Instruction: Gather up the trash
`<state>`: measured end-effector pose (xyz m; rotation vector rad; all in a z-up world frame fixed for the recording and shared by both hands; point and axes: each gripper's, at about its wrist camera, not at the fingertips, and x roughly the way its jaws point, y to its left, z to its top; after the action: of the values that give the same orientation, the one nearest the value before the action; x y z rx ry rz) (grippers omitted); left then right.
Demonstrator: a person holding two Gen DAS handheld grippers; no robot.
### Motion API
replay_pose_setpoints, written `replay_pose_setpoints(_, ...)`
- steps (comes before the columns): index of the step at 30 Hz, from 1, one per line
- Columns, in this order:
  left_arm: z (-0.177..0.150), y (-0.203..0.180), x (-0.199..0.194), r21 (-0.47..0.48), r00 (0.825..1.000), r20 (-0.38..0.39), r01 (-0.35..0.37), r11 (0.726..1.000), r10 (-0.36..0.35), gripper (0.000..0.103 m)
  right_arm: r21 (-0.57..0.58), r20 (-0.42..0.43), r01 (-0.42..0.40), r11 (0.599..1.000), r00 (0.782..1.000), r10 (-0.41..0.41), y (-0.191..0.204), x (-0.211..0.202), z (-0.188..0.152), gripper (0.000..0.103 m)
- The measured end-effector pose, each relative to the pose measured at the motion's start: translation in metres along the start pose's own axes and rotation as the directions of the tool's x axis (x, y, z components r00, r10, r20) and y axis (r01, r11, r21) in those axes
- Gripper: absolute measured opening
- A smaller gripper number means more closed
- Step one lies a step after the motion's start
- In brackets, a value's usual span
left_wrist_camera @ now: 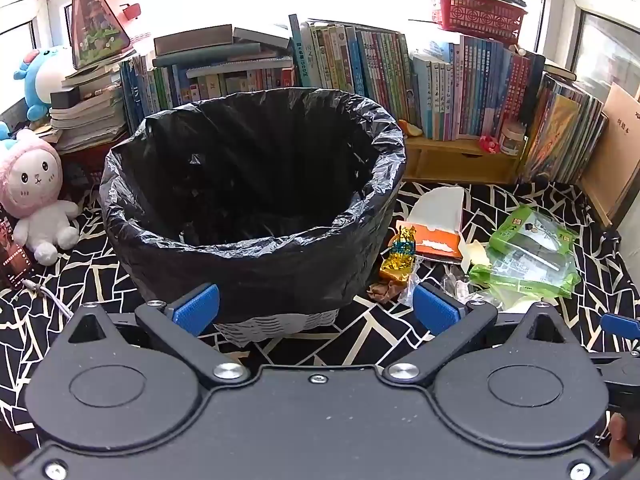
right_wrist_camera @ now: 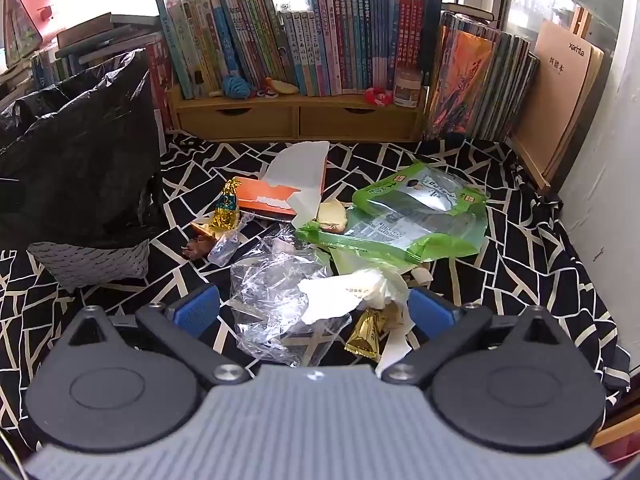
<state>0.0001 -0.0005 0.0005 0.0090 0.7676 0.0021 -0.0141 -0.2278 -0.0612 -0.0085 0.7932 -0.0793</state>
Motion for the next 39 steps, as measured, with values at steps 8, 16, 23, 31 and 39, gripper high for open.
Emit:
replay_pose_setpoints(8, 0.0030, -0.0006, -0.0016, -0.009, 1.000, 0.014, 0.006, 1.000, -0.006, 0.103, 0.001, -0.002, -0.001, 1.000, 1.000, 0.001, 0.0005, -0.0003, -0.0003, 0.103)
replay_pose_setpoints(16, 0.0020, -0.0002, -0.0013, -0.007, 1.000, 0.014, 0.005, 1.000, -0.005, 0.103, -0.001, 0.001, 0.003, 1.000, 1.000, -0.003, 0.0014, -0.0002, 0.0005, 0.103)
replay_pose_setpoints(23, 0.0035, 0.0004, -0.0047, -0.008, 1.000, 0.014, 0.005, 1.000, -0.005, 0.103, -0.002, 0.002, -0.001, 1.000, 1.000, 0.001, 0.0018, -0.0025, 0.0006, 0.103)
replay_pose_setpoints(31, 0.0034, 0.0035, -0.0020, -0.014, 1.000, 0.013, 0.004, 1.000, -0.004, 0.103, -0.003, 0.011, 0.007, 1.000, 1.000, -0.007, 0.0046, -0.0006, -0.0006, 0.103)
replay_pose_setpoints(39, 0.0039, 0.0041, -0.0020, -0.016, 1.000, 0.013, 0.005, 1.000, -0.005, 0.103, -0.004, 0.014, 0.008, 1.000, 1.000, -0.008, 0.0031, -0.0008, -0.0002, 0.103)
